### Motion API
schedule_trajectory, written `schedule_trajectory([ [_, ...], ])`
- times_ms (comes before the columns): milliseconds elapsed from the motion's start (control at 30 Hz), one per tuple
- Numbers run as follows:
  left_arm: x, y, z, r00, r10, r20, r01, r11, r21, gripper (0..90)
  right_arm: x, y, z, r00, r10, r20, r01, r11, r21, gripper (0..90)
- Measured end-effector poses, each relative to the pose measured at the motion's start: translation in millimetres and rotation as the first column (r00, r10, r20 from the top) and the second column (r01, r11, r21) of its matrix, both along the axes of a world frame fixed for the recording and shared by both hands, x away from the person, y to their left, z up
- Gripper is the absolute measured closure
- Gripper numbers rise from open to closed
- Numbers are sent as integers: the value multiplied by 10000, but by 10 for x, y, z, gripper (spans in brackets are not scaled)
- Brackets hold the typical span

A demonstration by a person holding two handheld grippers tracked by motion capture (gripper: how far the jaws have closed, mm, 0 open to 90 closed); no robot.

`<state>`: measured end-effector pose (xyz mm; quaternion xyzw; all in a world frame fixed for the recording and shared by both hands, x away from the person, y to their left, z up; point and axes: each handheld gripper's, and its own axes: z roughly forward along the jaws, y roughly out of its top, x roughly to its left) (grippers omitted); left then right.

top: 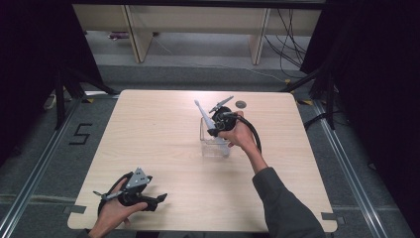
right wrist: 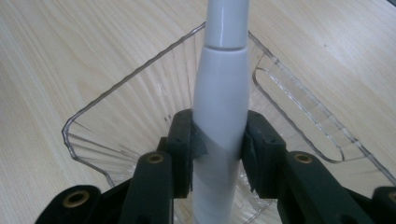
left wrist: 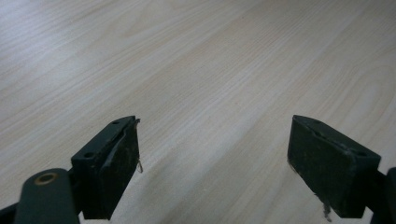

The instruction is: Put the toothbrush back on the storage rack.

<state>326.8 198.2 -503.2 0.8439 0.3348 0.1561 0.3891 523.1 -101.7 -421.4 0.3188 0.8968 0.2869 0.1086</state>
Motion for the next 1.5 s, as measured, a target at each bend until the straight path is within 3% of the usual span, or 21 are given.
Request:
schedule_trajectory([
  [67,0,-1,0,10000,6,-8,-6,10000,-12,162,11,2,-10,9999,122,94,-122,9999,-18,666],
  [100,-1,-1,1,10000,5,-8,-5,10000,-10,162,-24,18,6,9985,-359,-413,357,9993,-56,666],
  [167,-1,0,2,10000,-4,0,4,10000,-6,162,-31,27,3,9980,-356,-513,358,9994,27,665],
  [200,0,0,1,10000,-7,6,7,10000,-7,162,5,14,-12,10000,-43,10,43,10000,12,664],
  [267,-1,0,0,10000,-5,-1,5,10000,-1,162,15,10,-18,10000,30,-21,-29,10000,41,661],
  [433,-4,-2,-1,10000,3,-34,-3,10000,-12,162,-23,15,-7,9974,-563,-442,566,9984,69,644],
  [500,-2,-2,0,10000,1,-24,-1,10000,-16,162,-12,-6,0,9991,-307,-302,310,9995,102,637],
  [533,-2,-2,0,10000,0,-21,0,10000,-11,162,14,-22,-6,9999,13,131,-15,9999,112,631],
  [600,-4,-3,0,10000,11,-40,-11,10000,-14,162,-36,-22,35,9975,-639,-293,645,9978,177,619],
  [667,-4,-4,-2,10000,7,-53,-7,10000,-27,162,-48,-33,58,9982,-568,-196,573,9981,221,618],
  [733,-16,-20,-8,9998,78,-174,-82,9996,-257,162,-30,-48,68,9996,-100,269,91,9994,347,613],
  [833,-2,-2,-1,10000,-5,-19,5,10000,14,162,-39,-55,80,9994,-195,284,186,9993,326,596],
  [967,-12,-14,-6,9999,58,-148,-61,9998,-195,162,-71,-63,95,9974,-703,-129,706,9970,306,568],
  [1000,-11,-9,-3,9999,7,-162,-9,9999,-126,162,-60,-74,91,9994,-341,55,339,9985,430,564],
  [1067,-15,-17,-7,9998,57,-169,-61,9997,-235,162,-83,-86,109,9979,-651,4,650,9968,468,545],
  [1167,-11,-11,-3,9998,-25,-181,23,10000,-89,161,-86,-111,108,9986,-390,354,362,9964,771,514],
  [1200,-12,-12,-3,9998,-22,-187,20,10000,-91,162,-79,-127,114,9982,-226,553,191,9979,624,502],
  [1300,-12,-12,-5,9998,5,-175,-7,9999,-110,161,-91,-166,138,9978,-265,608,226,9977,646,468],
  [1367,-14,-18,-10,9998,68,-177,-72,9997,-221,161,-125,-177,159,9970,-681,358,652,9949,775,457],
  [1400,-12,-10,-5,9998,16,-177,-17,9999,-105,162,-117,-187,152,9967,-515,634,459,9952,864,454],
  [1500,-10,-11,-6,9998,-10,-177,8,9999,-102,161,-164,-209,191,9975,-572,422,531,9942,931,437],
])
